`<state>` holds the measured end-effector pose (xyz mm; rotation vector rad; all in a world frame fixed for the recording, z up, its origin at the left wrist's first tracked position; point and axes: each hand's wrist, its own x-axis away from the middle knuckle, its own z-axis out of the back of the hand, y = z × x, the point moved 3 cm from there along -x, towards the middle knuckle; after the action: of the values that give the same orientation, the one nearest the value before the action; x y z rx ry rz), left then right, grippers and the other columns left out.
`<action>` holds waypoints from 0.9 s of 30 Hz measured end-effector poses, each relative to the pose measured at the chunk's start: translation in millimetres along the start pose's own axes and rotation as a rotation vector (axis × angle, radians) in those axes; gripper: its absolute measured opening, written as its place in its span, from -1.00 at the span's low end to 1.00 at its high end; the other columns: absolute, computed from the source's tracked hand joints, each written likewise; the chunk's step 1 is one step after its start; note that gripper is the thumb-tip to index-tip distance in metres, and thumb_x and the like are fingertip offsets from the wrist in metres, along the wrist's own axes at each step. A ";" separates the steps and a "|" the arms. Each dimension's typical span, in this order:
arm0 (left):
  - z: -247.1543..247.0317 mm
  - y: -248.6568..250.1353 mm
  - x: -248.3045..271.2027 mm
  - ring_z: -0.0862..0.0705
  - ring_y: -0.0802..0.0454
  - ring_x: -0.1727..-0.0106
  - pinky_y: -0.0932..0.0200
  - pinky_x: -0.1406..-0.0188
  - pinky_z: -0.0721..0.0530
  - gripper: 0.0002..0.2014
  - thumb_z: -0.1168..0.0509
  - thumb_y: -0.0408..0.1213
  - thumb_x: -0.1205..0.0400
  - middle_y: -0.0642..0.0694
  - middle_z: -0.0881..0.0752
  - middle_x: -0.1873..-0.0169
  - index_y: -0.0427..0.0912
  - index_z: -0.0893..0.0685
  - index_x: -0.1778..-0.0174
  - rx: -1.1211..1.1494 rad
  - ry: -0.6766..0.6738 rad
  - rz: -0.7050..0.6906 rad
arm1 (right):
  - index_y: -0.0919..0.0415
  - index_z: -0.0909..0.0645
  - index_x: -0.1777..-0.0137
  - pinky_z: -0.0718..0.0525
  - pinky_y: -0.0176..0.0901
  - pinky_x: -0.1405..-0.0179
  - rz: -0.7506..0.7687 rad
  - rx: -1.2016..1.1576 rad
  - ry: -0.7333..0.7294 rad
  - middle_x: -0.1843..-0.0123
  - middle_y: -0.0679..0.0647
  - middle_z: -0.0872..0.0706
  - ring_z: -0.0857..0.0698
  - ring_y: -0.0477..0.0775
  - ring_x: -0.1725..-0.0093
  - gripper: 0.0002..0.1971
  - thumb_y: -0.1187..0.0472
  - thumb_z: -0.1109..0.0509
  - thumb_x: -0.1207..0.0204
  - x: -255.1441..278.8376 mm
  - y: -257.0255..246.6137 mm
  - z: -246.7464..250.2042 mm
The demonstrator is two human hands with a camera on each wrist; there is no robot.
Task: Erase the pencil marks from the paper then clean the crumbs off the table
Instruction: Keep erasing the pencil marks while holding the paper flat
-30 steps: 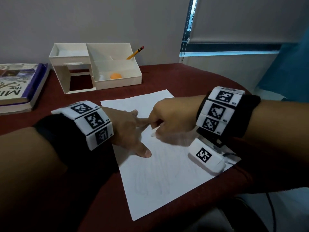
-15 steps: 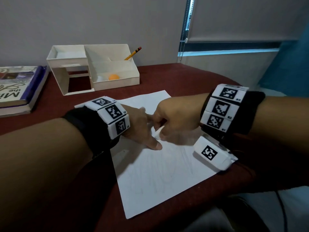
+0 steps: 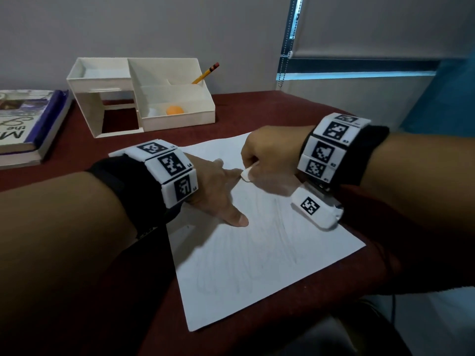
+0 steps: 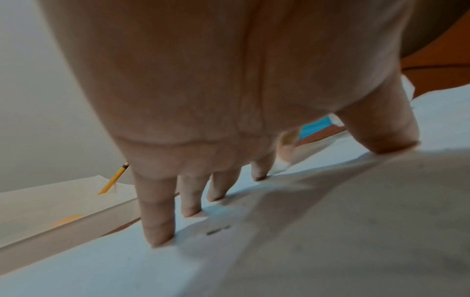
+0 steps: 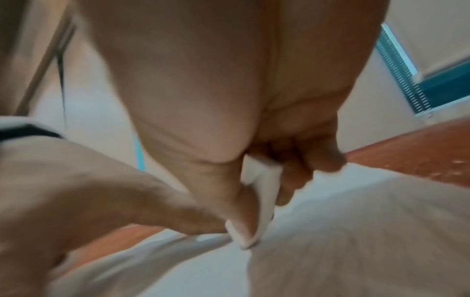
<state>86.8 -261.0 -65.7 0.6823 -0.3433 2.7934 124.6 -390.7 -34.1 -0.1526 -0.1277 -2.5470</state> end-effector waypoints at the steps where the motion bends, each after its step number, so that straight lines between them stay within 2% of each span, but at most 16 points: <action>1: 0.3 0.5 0.8 -0.22 -0.18 -0.68 -0.29 -0.57 -0.25 0.07 -0.19 0.59 -0.35 -0.01 0.18 -0.73 0.38 0.26 -0.65 0.000 0.000 -0.009 | 0.05 -0.76 0.12 -0.60 -0.23 0.40 0.020 -0.003 -0.025 0.20 -0.06 -0.76 -0.71 -0.06 0.24 -0.80 -0.03 -0.40 -0.60 2.1 -2.0 -1.4; 3: 0.8 3.1 4.0 -0.23 -0.13 -0.68 -0.21 -0.57 -0.26 0.00 -0.22 0.52 -0.41 -0.07 0.14 -0.74 0.42 0.22 -0.64 0.027 0.002 -0.035 | 0.05 -0.77 0.04 -0.67 -0.22 0.28 0.106 -0.040 -0.146 0.16 -0.06 -0.78 -0.72 -0.10 0.20 -0.83 -0.01 -0.45 -0.58 7.4 -9.3 -4.5; 5: 1.8 3.7 4.8 -0.22 -0.10 -0.68 -0.17 -0.55 -0.27 -0.04 -0.23 0.49 -0.44 -0.10 0.12 -0.74 0.44 0.20 -0.64 0.041 0.007 -0.053 | 0.03 -0.77 0.06 -0.67 -0.25 0.24 0.124 -0.067 -0.231 0.18 -0.08 -0.80 -0.72 -0.13 0.22 -0.81 -0.07 -0.48 -0.56 10.0 -10.8 -6.8; 7: 1.7 2.7 3.3 -0.28 -0.16 -0.65 -0.22 -0.56 -0.29 0.01 -0.22 0.53 -0.40 -0.06 0.14 -0.74 0.39 0.21 -0.65 0.019 0.001 -0.030 | 0.05 -0.75 0.16 -0.68 -0.23 0.30 0.039 -0.050 -0.123 0.24 -0.08 -0.78 -0.72 -0.11 0.26 -0.75 -0.11 -0.45 -0.56 5.5 -0.6 -5.2; 9: 2.0 1.9 2.0 -0.29 -0.20 -0.64 -0.30 -0.55 -0.30 0.04 -0.21 0.56 -0.38 -0.03 0.13 -0.74 0.34 0.17 -0.68 0.004 -0.004 -0.004 | 0.06 -0.73 0.23 -0.74 -0.13 0.30 -0.052 -0.023 0.031 0.27 -0.07 -0.77 -0.76 -0.02 0.24 -0.73 -0.09 -0.39 -0.55 1.4 6.8 -4.3; 10: 1.8 2.0 1.9 -0.27 -0.21 -0.65 -0.31 -0.55 -0.29 0.04 -0.21 0.56 -0.38 -0.02 0.13 -0.74 0.34 0.18 -0.68 0.003 -0.005 -0.003 | 0.06 -0.72 0.22 -0.73 -0.12 0.32 -0.057 -0.027 0.041 0.26 -0.06 -0.77 -0.76 0.00 0.25 -0.75 -0.06 -0.37 -0.56 1.8 5.4 -5.9; 14: 1.4 2.4 2.2 -0.16 -0.12 -0.70 -0.24 -0.61 -0.21 -0.02 -0.24 0.51 -0.40 -0.07 0.13 -0.74 0.44 0.15 -0.64 0.057 -0.004 -0.059 | 0.05 -0.75 0.09 -0.72 -0.15 0.28 0.095 -0.069 -0.150 0.20 -0.05 -0.78 -0.74 -0.06 0.23 -0.86 0.02 -0.43 -0.52 8.0 -13.5 -10.1; 16: 1.0 0.8 1.5 -0.21 -0.14 -0.68 -0.24 -0.59 -0.23 0.02 -0.23 0.54 -0.37 -0.02 0.16 -0.73 0.41 0.18 -0.65 0.051 -0.007 -0.026 | 0.07 -0.75 0.15 -0.67 -0.21 0.39 0.023 -0.040 -0.088 0.25 -0.06 -0.77 -0.73 -0.07 0.28 -0.83 0.01 -0.41 -0.54 1.6 -1.8 -8.0; 18: 1.2 0.7 1.5 -0.23 -0.17 -0.67 -0.28 -0.58 -0.24 0.08 -0.22 0.58 -0.34 0.03 0.18 -0.73 0.37 0.20 -0.67 0.034 -0.008 -0.003 | 0.08 -0.73 0.20 -0.73 -0.14 0.32 -0.048 0.025 0.016 0.24 -0.06 -0.77 -0.74 -0.01 0.25 -0.78 -0.02 -0.40 -0.55 -8.4 14.2 -6.1; 20: 2.5 -0.9 2.3 -0.22 -0.16 -0.68 -0.28 -0.58 -0.25 0.09 -0.24 0.59 -0.32 0.05 0.15 -0.73 0.37 0.19 -0.67 0.020 -0.006 -0.009 | 0.07 -0.72 0.19 -0.68 -0.13 0.28 -0.046 0.014 0.010 0.24 -0.09 -0.74 -0.71 -0.01 0.22 -0.77 -0.05 -0.42 -0.57 -13.4 23.5 -1.5; 23: 10.8 -5.3 4.8 -0.24 -0.08 -0.67 -0.17 -0.59 -0.26 0.10 -0.36 0.51 -0.29 0.06 -0.04 -0.73 0.36 0.08 -0.68 0.027 -0.007 -0.034 | 0.07 -0.74 0.07 -0.51 -0.24 0.34 -0.031 -0.060 0.010 0.21 -0.14 -0.69 -0.61 -0.15 0.24 -0.86 0.03 -0.45 -0.60 -10.6 30.6 12.2; 25: 19.3 -3.0 5.9 -0.38 -0.03 -0.57 -0.08 -0.50 -0.36 0.07 -0.46 0.45 -0.24 0.09 -0.31 -0.64 0.36 -0.12 -0.65 0.059 0.001 -0.048 | 0.08 -0.75 0.03 -0.50 -0.28 0.34 -0.044 -0.059 0.040 0.19 -0.15 -0.69 -0.61 -0.16 0.23 -0.87 0.05 -0.46 -0.60 -7.8 37.3 13.9; 27: 23.0 4.0 5.6 -0.51 -0.03 -0.42 -0.07 -0.37 -0.48 0.01 -0.45 0.46 -0.23 0.09 -0.48 -0.50 0.29 -0.25 -0.59 0.084 0.046 -0.046 | 0.06 -0.75 0.06 -0.54 -0.23 0.34 -0.059 -0.037 0.027 0.19 -0.12 -0.72 -0.65 -0.10 0.20 -0.85 0.00 -0.46 -0.58 -4.7 36.3 5.0</action>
<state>90.5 -270.2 -43.9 0.6351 -0.2001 2.7881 149.1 -417.5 -27.8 -0.1306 -0.0760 -2.6103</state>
